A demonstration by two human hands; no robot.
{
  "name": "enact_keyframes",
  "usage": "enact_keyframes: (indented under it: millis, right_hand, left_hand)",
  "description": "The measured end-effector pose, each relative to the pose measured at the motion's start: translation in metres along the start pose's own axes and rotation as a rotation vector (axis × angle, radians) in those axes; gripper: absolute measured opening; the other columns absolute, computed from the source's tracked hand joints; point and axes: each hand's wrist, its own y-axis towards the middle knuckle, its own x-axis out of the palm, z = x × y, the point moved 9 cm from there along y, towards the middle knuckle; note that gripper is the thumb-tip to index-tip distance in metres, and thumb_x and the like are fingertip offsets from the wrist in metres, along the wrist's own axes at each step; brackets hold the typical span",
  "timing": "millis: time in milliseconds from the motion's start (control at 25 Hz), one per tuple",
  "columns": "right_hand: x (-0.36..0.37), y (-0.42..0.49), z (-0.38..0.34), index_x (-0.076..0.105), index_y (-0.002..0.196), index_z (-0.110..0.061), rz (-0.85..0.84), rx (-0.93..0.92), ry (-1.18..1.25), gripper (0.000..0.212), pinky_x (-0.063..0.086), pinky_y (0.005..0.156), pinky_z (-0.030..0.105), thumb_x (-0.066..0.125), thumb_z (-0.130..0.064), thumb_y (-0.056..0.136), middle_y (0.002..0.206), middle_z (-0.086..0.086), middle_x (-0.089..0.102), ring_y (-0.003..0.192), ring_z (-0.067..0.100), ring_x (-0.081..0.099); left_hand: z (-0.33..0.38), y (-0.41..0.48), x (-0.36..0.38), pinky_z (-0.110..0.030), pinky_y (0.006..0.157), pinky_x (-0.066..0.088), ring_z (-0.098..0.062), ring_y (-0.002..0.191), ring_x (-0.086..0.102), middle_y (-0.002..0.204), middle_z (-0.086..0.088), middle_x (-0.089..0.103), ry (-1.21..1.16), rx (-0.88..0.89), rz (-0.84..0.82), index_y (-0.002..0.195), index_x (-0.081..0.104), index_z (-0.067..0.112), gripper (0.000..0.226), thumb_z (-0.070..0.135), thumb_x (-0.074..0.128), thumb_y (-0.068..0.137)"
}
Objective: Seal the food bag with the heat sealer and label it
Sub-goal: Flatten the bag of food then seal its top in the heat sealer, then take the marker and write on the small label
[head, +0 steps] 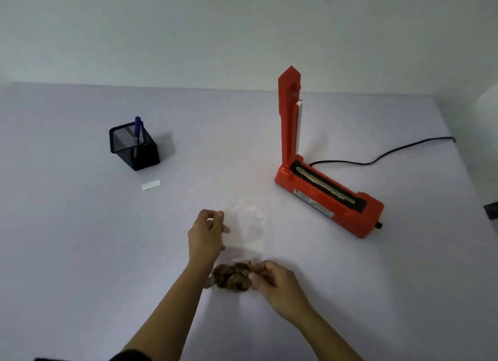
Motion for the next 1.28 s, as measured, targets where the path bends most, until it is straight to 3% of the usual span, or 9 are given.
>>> enact_keyframes:
  millis: [120,240,440,600,760,1000,1280]
  right_hand:
    - [0.001,0.003,0.008,0.053,0.067,-0.030,0.096,0.005,-0.089,0.024,0.044,0.058,0.013,0.067,-0.021,0.084,0.059,-0.012,0.064,0.057,-0.002,0.061]
    - [-0.003,0.006,0.006,0.057,0.070,-0.029,0.162,0.006,-0.169,0.016,0.044,0.057,0.010,0.069,-0.027,0.081,0.062,-0.012,0.064,0.061,0.001,0.062]
    - [-0.009,0.008,0.006,0.059,0.070,-0.024,0.196,0.054,-0.205,0.017,0.042,0.051,0.008,0.073,-0.032,0.077,0.062,-0.010,0.063,0.059,0.002,0.059]
    - [-0.011,0.009,0.005,0.056,0.067,-0.026,0.196,0.057,-0.181,0.021,0.041,0.050,0.008,0.074,-0.031,0.076,0.061,-0.007,0.064,0.058,0.004,0.060]
    - [-0.012,0.007,0.004,0.060,0.071,-0.022,0.192,0.074,-0.186,0.017,0.041,0.050,0.008,0.073,-0.032,0.076,0.060,-0.010,0.062,0.057,0.002,0.058]
    - [-0.028,0.001,-0.006,0.064,0.081,-0.019,0.253,0.112,-0.241,0.018,0.038,0.053,0.008,0.068,-0.037,0.078,0.066,-0.012,0.061,0.061,0.001,0.056]
    - [-0.030,0.015,-0.085,0.062,0.086,-0.016,0.300,-0.086,-0.294,0.011,0.042,0.059,0.010,0.058,-0.027,0.088,0.075,-0.007,0.064,0.067,0.006,0.060]
  left_hand:
    - [-0.020,0.016,0.006,-0.030,0.057,0.044,-0.021,0.060,0.058,0.075,-0.002,0.066,0.107,-0.003,0.015,0.088,0.054,0.013,0.021,0.031,0.046,0.096]
    - [-0.019,0.029,0.010,-0.029,0.067,0.037,-0.022,0.079,0.054,0.084,0.000,0.058,0.296,0.046,0.045,0.090,0.056,0.013,0.022,0.032,0.046,0.095]
    - [-0.017,0.042,0.021,-0.031,0.065,0.037,-0.026,0.083,0.055,0.087,-0.007,0.058,0.438,0.106,0.050,0.084,0.056,0.010,0.021,0.028,0.049,0.092]
    - [-0.013,0.037,0.018,-0.032,0.068,0.039,-0.026,0.090,0.056,0.101,-0.010,0.063,0.428,0.107,0.096,0.109,0.052,0.008,0.027,0.028,0.054,0.092]
    - [-0.018,0.035,0.015,-0.037,0.087,0.042,-0.030,0.111,0.050,0.121,-0.011,0.052,0.417,0.083,0.136,0.120,0.048,0.008,0.041,0.033,0.057,0.089]
    - [-0.013,0.036,0.009,-0.039,0.090,0.041,-0.033,0.110,0.051,0.125,-0.015,0.048,0.343,0.070,0.105,0.122,0.048,0.003,0.039,0.030,0.050,0.093]
    - [0.010,0.053,-0.059,-0.030,0.084,0.037,-0.029,0.102,0.056,0.119,-0.014,0.054,0.224,0.181,0.190,0.121,0.053,0.004,0.036,0.028,0.047,0.095]
